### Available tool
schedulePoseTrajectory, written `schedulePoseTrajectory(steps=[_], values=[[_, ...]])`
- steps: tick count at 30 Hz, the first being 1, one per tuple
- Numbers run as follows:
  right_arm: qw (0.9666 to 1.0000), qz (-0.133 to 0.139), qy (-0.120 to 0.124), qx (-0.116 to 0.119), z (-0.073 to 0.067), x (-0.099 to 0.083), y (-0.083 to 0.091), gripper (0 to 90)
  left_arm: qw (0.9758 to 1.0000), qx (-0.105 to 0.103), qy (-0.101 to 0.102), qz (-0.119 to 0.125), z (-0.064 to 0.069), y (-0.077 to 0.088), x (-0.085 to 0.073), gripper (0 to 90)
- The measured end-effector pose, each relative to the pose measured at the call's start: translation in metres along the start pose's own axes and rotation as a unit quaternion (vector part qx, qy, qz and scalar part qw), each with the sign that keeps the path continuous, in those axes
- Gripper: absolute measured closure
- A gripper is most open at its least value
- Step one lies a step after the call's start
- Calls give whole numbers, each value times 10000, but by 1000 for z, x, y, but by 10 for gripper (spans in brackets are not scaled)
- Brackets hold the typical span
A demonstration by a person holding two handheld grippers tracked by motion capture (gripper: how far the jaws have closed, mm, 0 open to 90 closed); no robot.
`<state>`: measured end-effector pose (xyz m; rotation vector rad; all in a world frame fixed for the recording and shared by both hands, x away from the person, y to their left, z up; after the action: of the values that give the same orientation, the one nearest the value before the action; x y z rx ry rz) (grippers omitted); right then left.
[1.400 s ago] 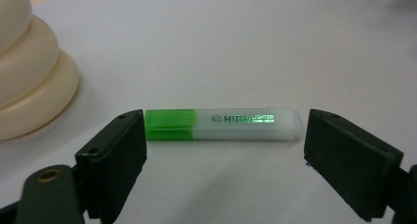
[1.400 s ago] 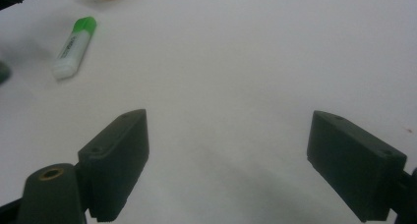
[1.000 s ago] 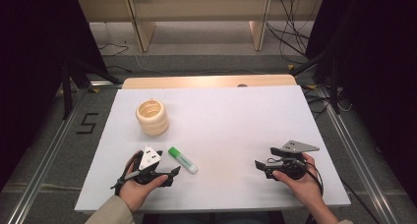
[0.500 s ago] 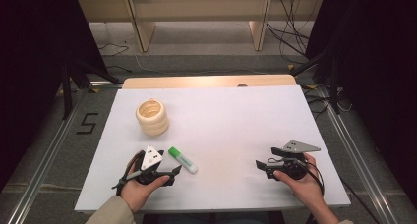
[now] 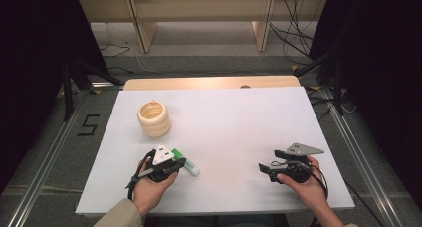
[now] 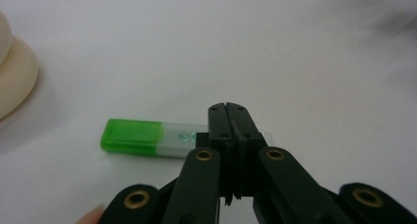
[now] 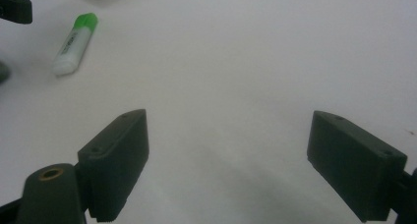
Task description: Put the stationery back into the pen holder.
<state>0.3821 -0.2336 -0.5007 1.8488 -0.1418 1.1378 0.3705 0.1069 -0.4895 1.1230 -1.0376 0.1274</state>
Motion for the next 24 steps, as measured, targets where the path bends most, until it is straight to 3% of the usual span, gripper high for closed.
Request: schedulePoseTrajectory(steps=[2, 4, 6, 12, 24], values=[[10000, 21, 8, -7, 0, 0, 0, 167, 10000, -65, 15, -53, 4, -7, 4, 900], [10000, 10, 6, -13, 0, 1, -1, 167, 9997, 16, -143, -178, 9, -20, 8, 899], [10000, -8, 15, -13, -1, 1, -1, 167, 9996, 30, -153, -221, 10, -24, 10, 899], [10000, -24, 20, -1, 0, 0, -3, 167, 9976, 6, -252, -638, 23, -51, 11, 899], [10000, -13, 26, 9, -1, 0, -2, 167, 9950, 19, -377, -923, 28, -61, 8, 899]])
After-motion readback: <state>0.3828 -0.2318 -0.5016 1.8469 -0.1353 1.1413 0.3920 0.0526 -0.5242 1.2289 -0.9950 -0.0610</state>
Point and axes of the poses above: each handheld gripper's, and its own axes: y roughly backward along the jaws, x roughly out of its top, z roughly to its right, the point moved 5 cm from there along -y, roughly forward along the jaws, and after that the axes turned 6 degrees about -z, right-handed, at the moved point
